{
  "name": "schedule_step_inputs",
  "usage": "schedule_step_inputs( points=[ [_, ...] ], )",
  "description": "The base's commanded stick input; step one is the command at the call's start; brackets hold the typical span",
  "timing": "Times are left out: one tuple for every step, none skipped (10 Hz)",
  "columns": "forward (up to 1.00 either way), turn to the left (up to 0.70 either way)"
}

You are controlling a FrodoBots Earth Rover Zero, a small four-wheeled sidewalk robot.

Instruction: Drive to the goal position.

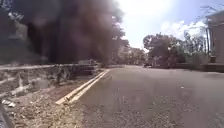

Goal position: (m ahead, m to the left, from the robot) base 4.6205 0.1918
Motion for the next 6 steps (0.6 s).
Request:
schedule_step_inputs(
  points=[
    [0.5,0.0],
    [0.5,0.0],
    [0.5,0.0],
    [0.5,0.0],
    [0.5,0.0],
    [0.5,0.0]
  ],
)
